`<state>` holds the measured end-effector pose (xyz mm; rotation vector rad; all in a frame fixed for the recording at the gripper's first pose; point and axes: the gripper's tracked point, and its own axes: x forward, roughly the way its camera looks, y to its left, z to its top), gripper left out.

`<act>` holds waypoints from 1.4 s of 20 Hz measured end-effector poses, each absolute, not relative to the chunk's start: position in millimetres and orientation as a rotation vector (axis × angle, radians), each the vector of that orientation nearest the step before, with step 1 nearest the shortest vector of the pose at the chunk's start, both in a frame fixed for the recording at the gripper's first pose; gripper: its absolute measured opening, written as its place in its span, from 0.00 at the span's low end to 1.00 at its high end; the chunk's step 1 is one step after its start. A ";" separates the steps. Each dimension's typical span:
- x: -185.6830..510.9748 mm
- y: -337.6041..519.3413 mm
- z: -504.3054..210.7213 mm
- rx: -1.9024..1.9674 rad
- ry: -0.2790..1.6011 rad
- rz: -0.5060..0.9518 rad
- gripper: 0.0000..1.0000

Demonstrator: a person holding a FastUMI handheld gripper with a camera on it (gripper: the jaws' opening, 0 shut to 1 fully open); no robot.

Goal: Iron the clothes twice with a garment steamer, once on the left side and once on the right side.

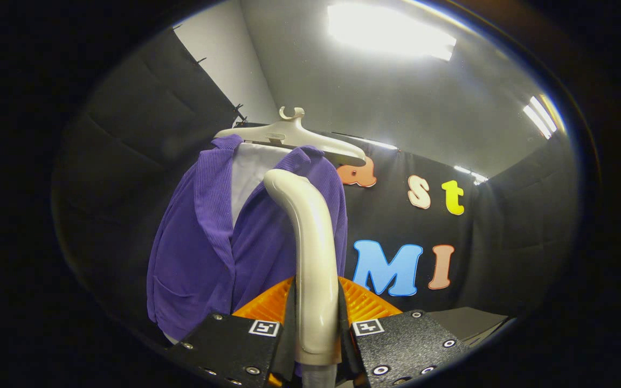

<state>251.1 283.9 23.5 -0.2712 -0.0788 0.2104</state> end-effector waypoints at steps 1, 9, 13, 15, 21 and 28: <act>248.0 281.9 16.1 -0.267 -0.066 0.211 0.35; 223.8 268.5 -42.6 -0.247 0.038 0.217 0.35; 214.4 260.3 -71.2 -0.238 0.091 0.211 0.35; 213.2 257.3 -83.0 -0.230 0.117 0.207 0.35; 194.9 244.3 -127.4 -0.227 0.183 0.195 0.35; 166.6 237.5 -187.2 -0.223 0.256 0.195 0.35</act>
